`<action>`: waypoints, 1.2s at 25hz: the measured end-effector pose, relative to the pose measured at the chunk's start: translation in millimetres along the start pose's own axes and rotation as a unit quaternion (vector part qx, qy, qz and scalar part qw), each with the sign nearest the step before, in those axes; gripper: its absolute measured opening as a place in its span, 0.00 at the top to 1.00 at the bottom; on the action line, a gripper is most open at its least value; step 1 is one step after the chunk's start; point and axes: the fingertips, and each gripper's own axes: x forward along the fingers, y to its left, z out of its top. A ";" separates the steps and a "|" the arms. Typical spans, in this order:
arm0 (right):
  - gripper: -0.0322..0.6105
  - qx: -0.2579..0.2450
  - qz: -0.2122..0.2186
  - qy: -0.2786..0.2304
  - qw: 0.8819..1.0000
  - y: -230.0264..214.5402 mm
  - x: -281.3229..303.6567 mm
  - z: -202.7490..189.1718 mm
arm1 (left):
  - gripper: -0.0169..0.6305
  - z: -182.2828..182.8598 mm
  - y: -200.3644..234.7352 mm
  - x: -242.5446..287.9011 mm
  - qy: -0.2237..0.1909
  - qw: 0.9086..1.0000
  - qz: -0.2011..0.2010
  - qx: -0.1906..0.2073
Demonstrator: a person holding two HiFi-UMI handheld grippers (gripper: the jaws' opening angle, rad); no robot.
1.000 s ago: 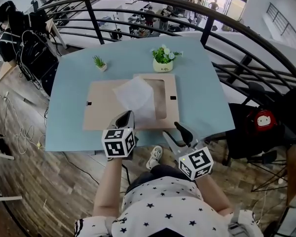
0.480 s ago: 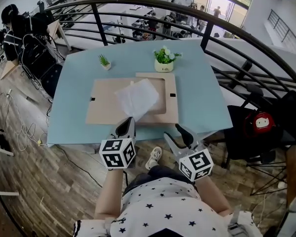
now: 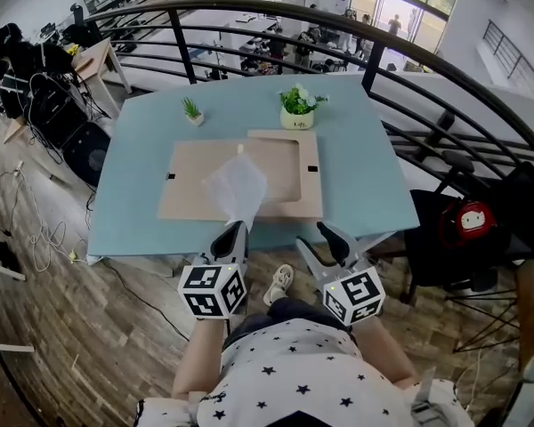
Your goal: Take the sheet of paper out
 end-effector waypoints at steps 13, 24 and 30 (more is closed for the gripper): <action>0.65 0.001 -0.013 0.008 1.000 2.2 -0.6 -6.8 | 0.97 -3.3 -6.0 -7.5 0.001 1.000 -0.015 0.003; 0.77 0.000 -0.040 0.008 0.999 -7.6 -2.1 -6.6 | 0.97 -1.8 -12.0 -7.1 0.001 1.000 -0.022 0.006; 0.93 0.002 -0.065 0.008 0.998 -19.2 -4.3 -4.8 | 0.97 -0.7 -13.7 -4.2 0.003 1.000 -0.027 0.004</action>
